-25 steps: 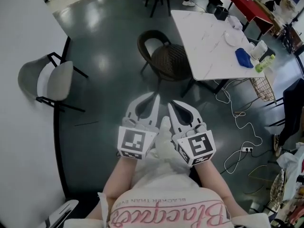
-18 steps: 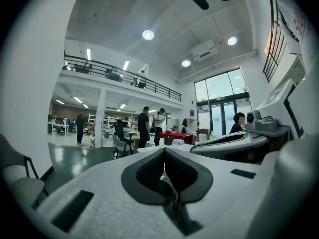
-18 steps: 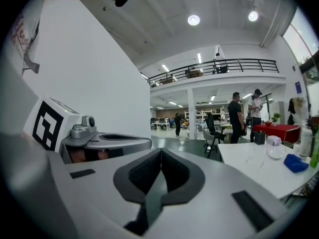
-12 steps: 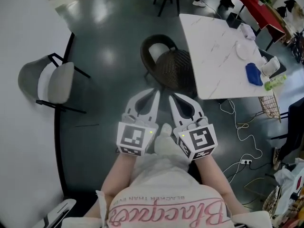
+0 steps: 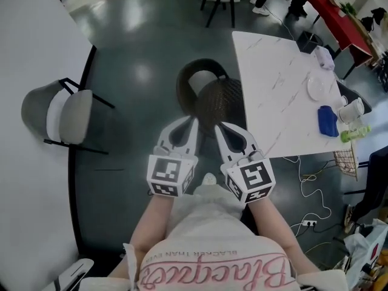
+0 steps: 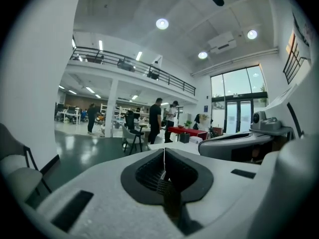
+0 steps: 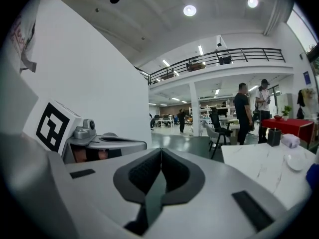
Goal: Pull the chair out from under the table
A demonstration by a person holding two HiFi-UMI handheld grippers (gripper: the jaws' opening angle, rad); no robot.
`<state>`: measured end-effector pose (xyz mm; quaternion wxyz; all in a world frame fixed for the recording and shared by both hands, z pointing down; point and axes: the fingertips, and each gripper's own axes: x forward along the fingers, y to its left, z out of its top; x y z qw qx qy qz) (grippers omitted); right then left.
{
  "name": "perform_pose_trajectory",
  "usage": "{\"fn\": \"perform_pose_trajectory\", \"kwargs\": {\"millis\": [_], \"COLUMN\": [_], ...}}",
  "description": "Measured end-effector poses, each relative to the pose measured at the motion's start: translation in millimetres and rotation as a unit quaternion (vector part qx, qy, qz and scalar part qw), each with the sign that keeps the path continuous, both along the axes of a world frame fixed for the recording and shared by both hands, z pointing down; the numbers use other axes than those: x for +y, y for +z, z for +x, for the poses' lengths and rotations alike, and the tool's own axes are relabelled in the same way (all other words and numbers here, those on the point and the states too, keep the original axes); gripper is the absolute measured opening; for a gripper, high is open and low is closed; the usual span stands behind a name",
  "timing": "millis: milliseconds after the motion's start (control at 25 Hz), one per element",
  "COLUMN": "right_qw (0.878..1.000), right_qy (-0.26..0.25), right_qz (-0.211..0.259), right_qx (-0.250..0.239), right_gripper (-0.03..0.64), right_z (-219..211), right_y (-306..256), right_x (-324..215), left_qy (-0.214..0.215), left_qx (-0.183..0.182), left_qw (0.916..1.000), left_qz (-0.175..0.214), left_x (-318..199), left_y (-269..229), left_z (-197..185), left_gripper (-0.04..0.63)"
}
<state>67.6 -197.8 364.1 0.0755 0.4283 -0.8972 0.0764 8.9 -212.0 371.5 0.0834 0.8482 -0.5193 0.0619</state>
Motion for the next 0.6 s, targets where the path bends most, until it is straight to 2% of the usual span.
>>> {"fn": "perform_pose_trajectory", "kwargs": {"millis": [240, 280, 400, 600], "right_qw": [1.0, 1.0, 0.999, 0.999], "right_qy": [-0.008, -0.009, -0.01, 0.011], "right_qz": [-0.02, -0.022, -0.03, -0.051], "right_qx": [-0.004, -0.005, -0.007, -0.011], "right_gripper": [0.003, 0.003, 0.003, 0.003], "right_z": [-3, -6, -13, -22], "right_y": [15, 15, 18, 27], "right_x": [-44, -49, -64, -91], "left_qy": [-0.005, -0.008, -0.015, 0.025], "left_qx": [-0.013, -0.013, -0.012, -0.044], "left_qw": [0.9993, 0.999, 0.9977, 0.9947], "left_qz": [-0.036, -0.043, -0.064, -0.089], "left_x": [-38, -43, -56, -76], "left_y": [26, 28, 39, 64], "left_z": [-3, -7, -18, -25], "left_gripper": [0.011, 0.033, 0.16, 0.167]}}
